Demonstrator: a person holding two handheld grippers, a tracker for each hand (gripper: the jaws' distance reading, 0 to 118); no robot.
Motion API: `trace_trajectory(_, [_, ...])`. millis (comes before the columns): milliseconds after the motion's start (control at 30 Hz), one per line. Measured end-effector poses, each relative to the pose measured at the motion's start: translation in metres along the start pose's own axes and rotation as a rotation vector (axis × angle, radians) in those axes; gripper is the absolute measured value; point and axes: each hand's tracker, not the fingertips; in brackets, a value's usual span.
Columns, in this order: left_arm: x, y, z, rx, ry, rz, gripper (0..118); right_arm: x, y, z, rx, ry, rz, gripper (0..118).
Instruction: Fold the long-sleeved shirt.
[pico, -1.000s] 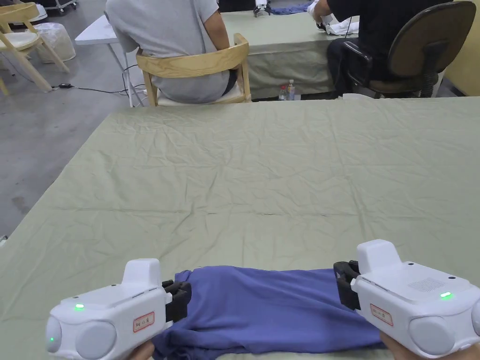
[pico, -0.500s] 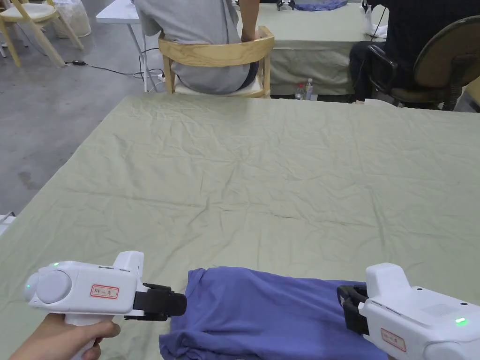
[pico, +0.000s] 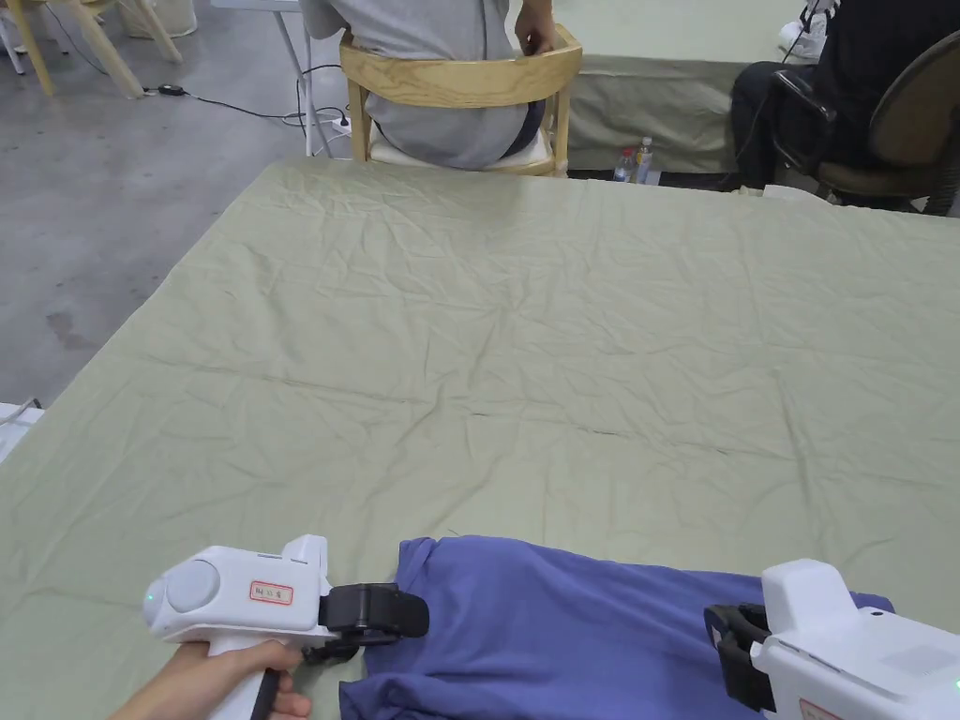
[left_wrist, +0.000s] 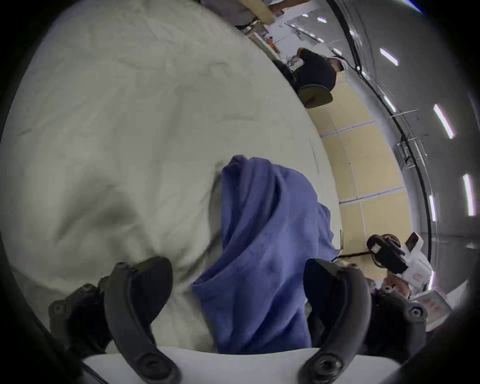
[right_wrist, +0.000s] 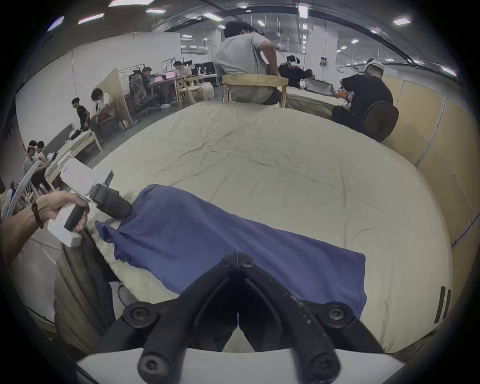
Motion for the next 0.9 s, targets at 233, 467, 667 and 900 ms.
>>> trace_trajectory(233, [0.037, 0.004, -0.037, -0.032, -0.059, -0.048, 113, 0.011, -0.003, -0.004, -0.010, -0.002, -0.041, 1])
trace_trajectory(467, [0.058, 0.010, -0.060, -0.086, -0.045, -0.074, 112, 0.015, -0.007, -0.002, -0.006, 0.009, -0.070, 1])
trace_trajectory(667, [0.071, 0.005, -0.049, -0.074, 0.207, -0.229, 40, 0.016, -0.008, -0.005, -0.001, 0.018, -0.080, 1])
trace_trajectory(900, [0.063, -0.003, -0.044, -0.032, 0.117, -0.086, 25, 0.009, -0.004, 0.000, 0.012, 0.034, -0.059, 1])
